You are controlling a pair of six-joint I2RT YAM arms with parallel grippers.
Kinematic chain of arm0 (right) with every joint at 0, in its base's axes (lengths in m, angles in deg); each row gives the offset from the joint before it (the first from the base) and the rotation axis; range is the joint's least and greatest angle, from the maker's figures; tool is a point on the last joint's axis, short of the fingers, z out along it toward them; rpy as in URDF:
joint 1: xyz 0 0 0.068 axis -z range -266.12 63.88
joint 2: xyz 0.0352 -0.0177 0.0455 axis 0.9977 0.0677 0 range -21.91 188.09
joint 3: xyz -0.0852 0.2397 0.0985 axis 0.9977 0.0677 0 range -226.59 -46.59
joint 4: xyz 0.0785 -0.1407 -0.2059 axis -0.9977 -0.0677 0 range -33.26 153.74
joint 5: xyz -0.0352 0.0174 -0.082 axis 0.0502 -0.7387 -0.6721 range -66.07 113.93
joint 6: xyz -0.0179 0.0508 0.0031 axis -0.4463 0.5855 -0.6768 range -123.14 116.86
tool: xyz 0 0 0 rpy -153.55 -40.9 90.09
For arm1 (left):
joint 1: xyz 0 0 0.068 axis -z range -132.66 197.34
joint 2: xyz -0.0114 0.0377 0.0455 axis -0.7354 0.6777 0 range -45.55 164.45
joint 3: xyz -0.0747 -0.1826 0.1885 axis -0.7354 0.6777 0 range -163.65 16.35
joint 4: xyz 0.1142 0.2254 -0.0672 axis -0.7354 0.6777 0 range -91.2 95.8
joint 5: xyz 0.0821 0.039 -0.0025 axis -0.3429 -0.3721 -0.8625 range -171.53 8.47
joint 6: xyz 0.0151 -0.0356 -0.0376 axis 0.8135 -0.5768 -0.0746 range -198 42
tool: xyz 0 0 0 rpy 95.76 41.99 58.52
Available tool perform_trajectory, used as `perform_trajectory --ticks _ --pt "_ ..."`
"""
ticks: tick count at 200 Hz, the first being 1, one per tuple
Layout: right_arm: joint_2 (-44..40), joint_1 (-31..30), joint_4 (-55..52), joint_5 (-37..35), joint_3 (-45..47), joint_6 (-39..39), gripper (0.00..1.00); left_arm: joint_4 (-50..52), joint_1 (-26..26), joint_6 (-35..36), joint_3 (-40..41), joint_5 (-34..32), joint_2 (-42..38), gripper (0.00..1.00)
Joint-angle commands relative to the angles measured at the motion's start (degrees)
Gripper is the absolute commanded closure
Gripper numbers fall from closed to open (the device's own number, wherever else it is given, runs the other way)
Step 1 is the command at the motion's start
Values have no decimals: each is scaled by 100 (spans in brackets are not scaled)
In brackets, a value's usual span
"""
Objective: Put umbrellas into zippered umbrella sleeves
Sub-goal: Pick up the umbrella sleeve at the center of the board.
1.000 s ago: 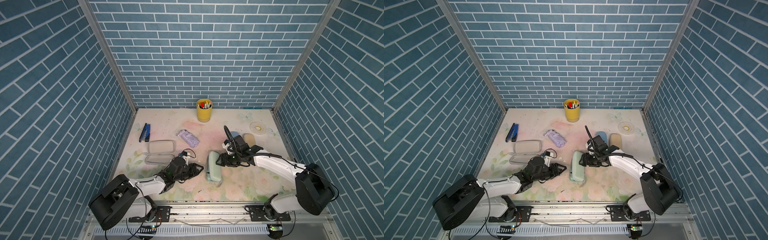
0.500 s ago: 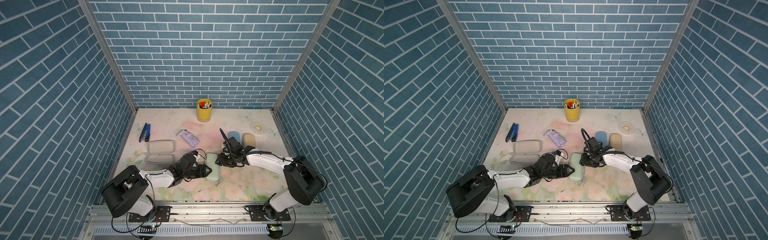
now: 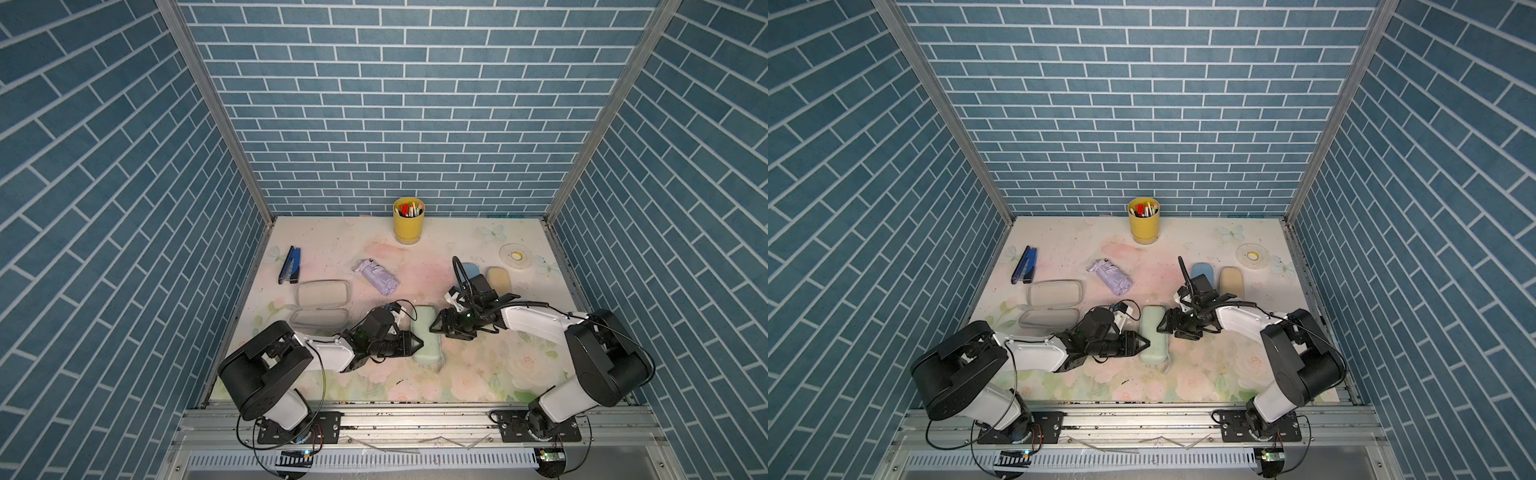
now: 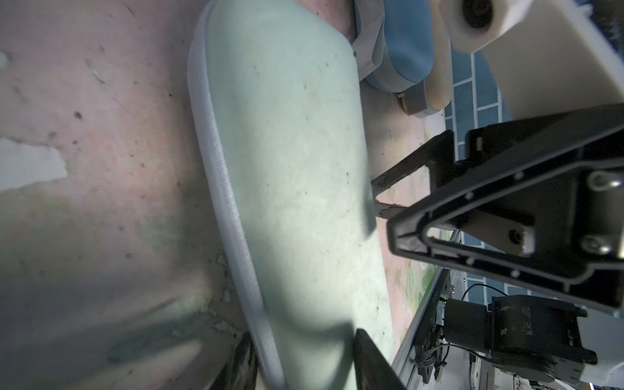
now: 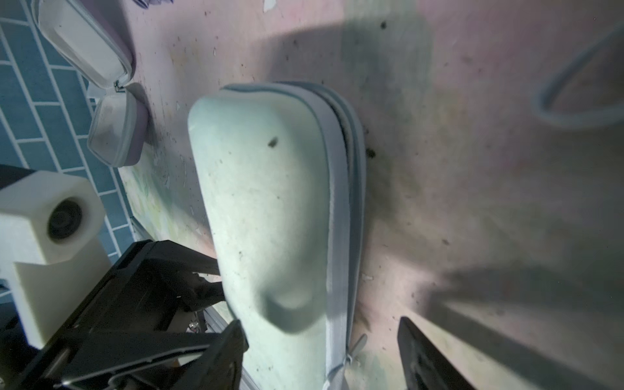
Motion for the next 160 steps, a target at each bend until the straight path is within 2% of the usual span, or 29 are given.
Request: perform_trajectory --ticks 1,43,70,104,136,149,160 --pt "334 102 461 612 1 -320 30 297 -81 101 231 -106 322 59" --pt "912 87 807 694 7 -304 39 8 -265 225 402 47 879 72" --pt "1140 -21 1204 791 85 -164 45 -681 -348 38 532 180 1539 78" --pt "1208 -125 1887 996 188 208 61 -1521 -339 -322 485 382 2079 82" --pt "1020 -139 2177 1077 271 376 82 -1174 -355 -199 306 337 1720 80" --pt "852 -133 2208 1017 331 426 89 -1165 -411 -229 324 341 1454 75" --pt "735 -128 2249 994 356 484 92 -1240 -484 -311 422 379 1183 67"
